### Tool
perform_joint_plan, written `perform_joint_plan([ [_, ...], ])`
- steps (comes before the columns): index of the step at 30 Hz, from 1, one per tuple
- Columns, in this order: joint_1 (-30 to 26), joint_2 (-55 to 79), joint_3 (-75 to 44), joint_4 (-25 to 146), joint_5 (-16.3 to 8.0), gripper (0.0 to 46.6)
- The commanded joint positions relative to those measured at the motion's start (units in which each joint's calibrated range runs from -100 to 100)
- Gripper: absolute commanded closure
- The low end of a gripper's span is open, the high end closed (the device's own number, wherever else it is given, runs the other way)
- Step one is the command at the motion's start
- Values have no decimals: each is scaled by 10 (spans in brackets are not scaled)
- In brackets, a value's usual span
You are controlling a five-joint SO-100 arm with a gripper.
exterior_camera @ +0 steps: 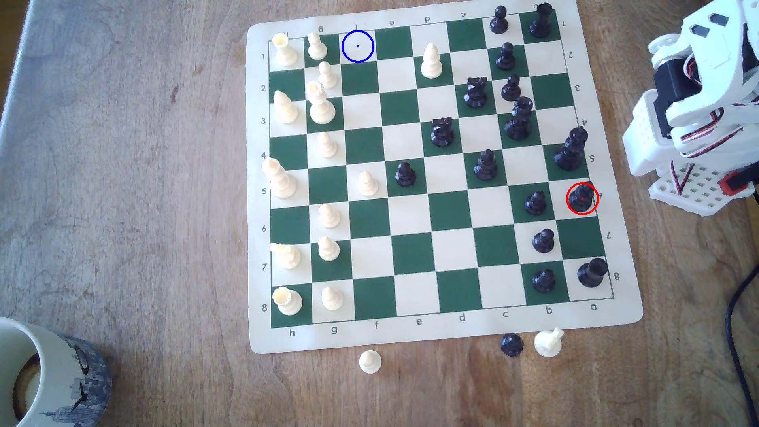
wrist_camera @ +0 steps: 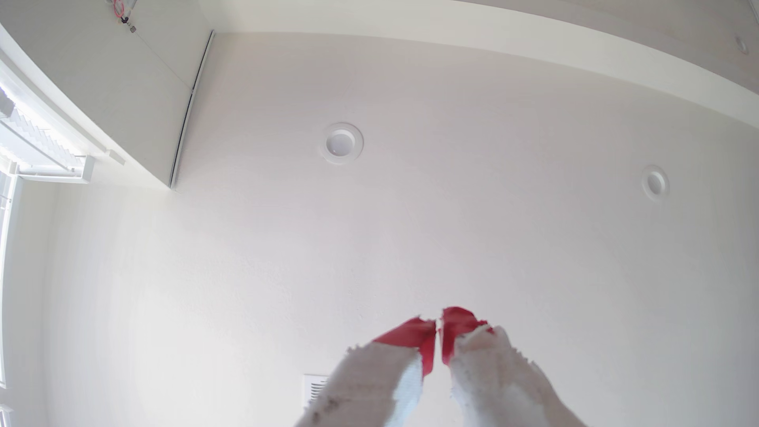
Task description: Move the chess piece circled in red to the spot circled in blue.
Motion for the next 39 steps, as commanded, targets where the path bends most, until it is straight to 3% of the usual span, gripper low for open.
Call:
perform_joint_plan([
  [1, 4, -2, 14, 27, 2, 464],
  [19, 51, -2, -55, 681, -2, 464],
  [27, 53, -1, -183, 1085, -3, 464],
  [28, 55, -1, -201, 1149, -10, 464],
  [29, 62, -1, -233, 1244, -58, 464],
  [33, 67, -1, -301, 1391, -87, 458],
  [36, 67, -1, -336, 1452, -80, 426],
  [38, 62, 7, -372, 1526, 0, 430],
  [39, 57, 18, -391, 1559, -1, 430],
])
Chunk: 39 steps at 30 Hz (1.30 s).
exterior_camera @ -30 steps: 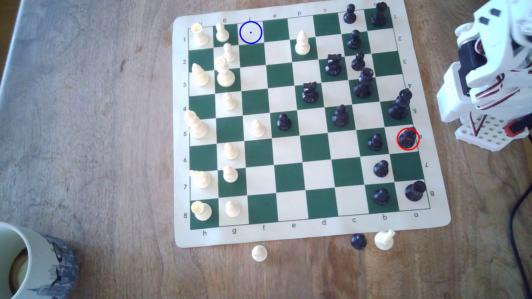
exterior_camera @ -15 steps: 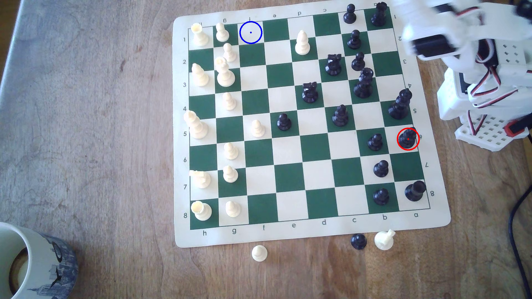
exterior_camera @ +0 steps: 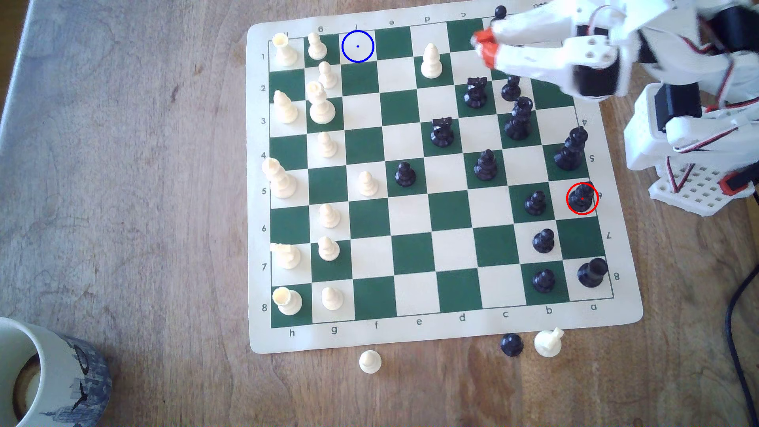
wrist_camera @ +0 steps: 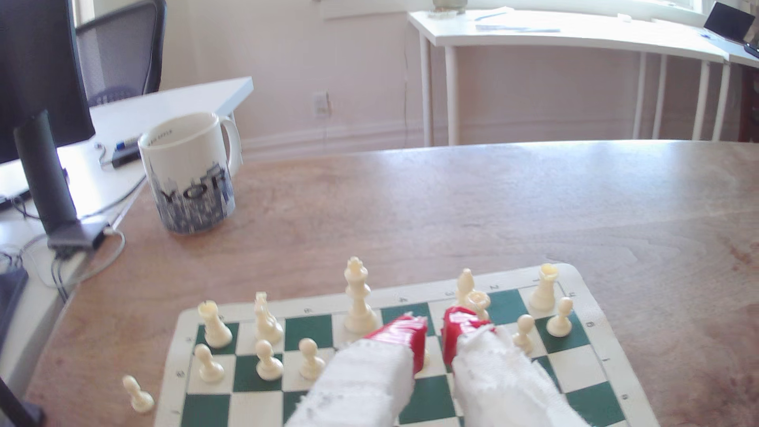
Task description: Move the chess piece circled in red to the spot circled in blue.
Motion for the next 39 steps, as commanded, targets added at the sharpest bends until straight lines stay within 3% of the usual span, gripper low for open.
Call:
perform_joint_plan([
  [1, -17, 24, -119, 142, 61, 430],
  [7, -76, 52, -176, 345, 60, 414],
  [11, -112, 95, -219, 442, 30, 403],
  [13, -121, 111, -210, 462, 1, 410],
  [17, -127, 101, -193, 485, -17, 387],
  [23, -135, 89, -130, 513, -20, 359],
  [27, -195, 110, -116, 514, -32, 311],
  [30, -224, 136, -103, 514, -32, 302],
  [39, -218, 164, -62, 496, -17, 292],
])
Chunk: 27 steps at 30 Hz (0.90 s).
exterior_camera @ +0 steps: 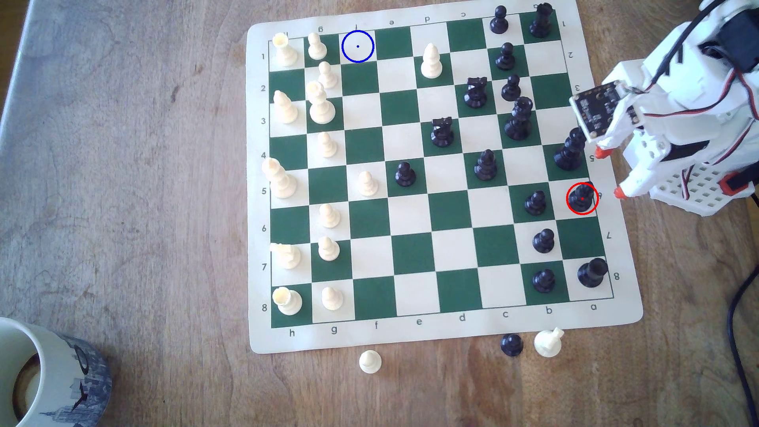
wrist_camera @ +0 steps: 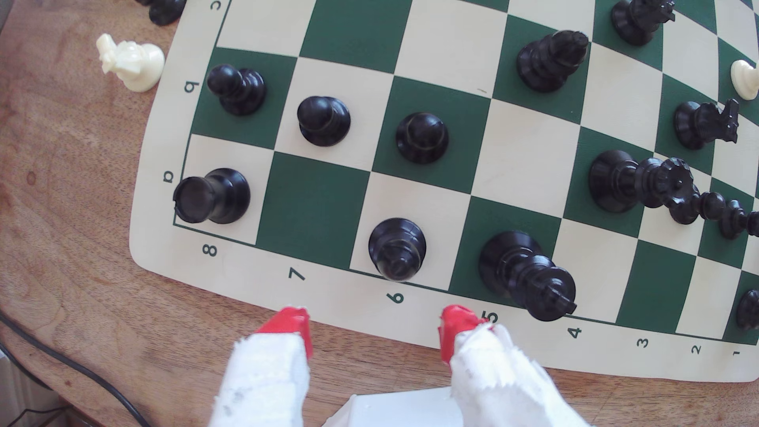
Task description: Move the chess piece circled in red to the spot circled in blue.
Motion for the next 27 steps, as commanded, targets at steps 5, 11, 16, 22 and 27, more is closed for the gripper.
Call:
perform_joint_plan([
  [5, 28, 18, 23, -34, 24, 294],
  [11, 32, 17, 74, -80, 37, 296],
  [16, 24, 31, 86, -97, 37, 305],
  [22, 4, 53, 104, -113, 37, 310],
  [27, 0, 73, 122, -135, 37, 315],
])
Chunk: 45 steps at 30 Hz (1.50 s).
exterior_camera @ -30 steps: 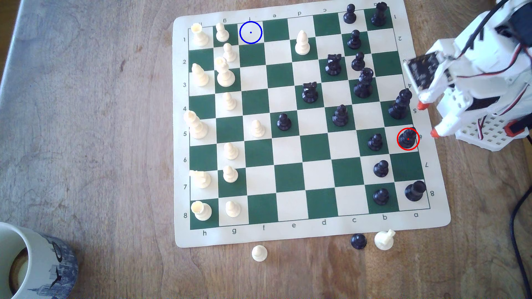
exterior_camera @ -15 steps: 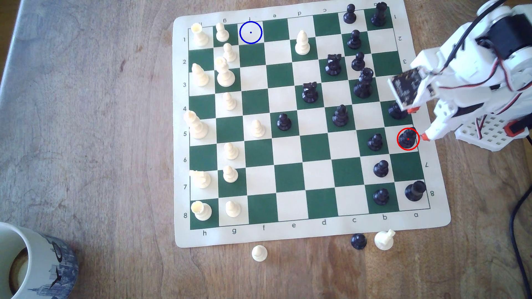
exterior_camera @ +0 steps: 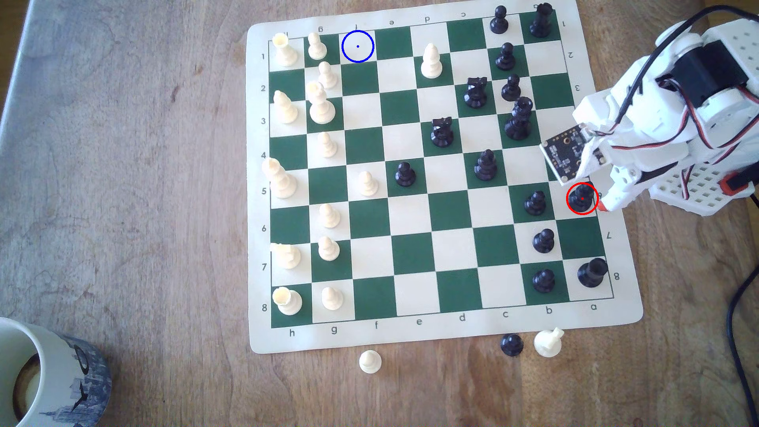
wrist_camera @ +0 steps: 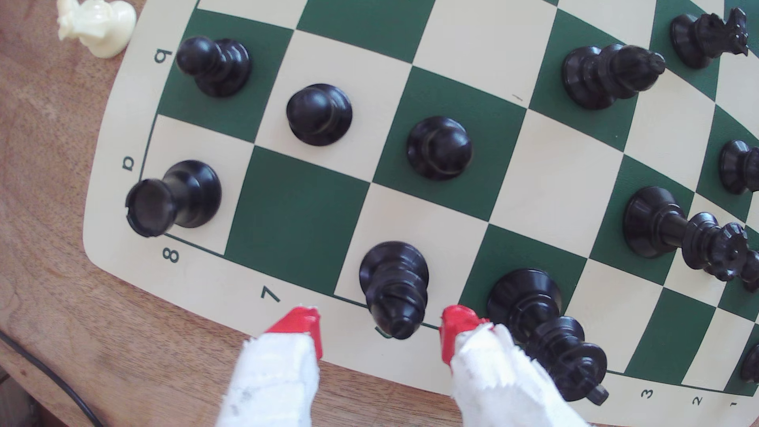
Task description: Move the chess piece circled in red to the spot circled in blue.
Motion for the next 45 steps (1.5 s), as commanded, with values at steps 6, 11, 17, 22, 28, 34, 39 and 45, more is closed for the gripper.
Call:
perform_joint_plan([
  [6, -3, 24, -2, -21, 1, 314],
  [11, -4, 33, -1, -30, 2, 321],
  [17, -4, 50, 1, -41, 2, 323],
  [22, -8, 65, 1, -53, 2, 330],
  [28, -15, 79, 0, -60, 2, 351],
  [34, -25, 86, -3, -60, 2, 378],
  [39, -25, 86, -6, -57, 1, 392],
  [45, -25, 89, -16, -53, -1, 426],
])
